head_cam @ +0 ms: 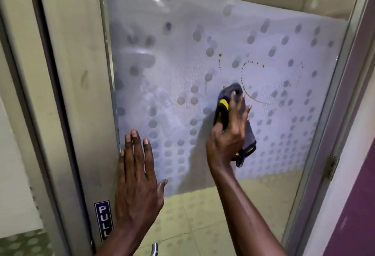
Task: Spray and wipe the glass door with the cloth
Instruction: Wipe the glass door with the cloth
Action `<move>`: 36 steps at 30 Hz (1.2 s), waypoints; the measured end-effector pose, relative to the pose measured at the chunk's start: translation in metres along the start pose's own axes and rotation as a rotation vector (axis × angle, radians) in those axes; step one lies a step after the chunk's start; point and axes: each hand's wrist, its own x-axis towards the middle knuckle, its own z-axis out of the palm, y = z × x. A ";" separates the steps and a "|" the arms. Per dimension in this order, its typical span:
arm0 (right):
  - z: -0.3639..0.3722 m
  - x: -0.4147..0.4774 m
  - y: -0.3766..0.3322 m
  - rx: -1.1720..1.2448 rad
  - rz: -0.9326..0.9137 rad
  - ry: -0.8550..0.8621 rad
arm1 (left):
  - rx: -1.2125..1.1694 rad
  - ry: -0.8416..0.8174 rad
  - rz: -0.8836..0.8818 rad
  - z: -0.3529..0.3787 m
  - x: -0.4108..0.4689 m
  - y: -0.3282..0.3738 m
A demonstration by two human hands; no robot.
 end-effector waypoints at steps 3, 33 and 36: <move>0.017 -0.017 -0.029 -0.003 -0.391 -0.165 | 0.000 -0.004 -0.005 0.001 -0.002 0.006; -0.077 0.053 0.121 -0.154 0.103 0.055 | -0.110 -0.030 0.118 0.046 -0.013 0.047; -0.070 0.072 0.123 -0.094 0.365 0.183 | -0.106 -0.011 0.120 0.050 -0.015 0.045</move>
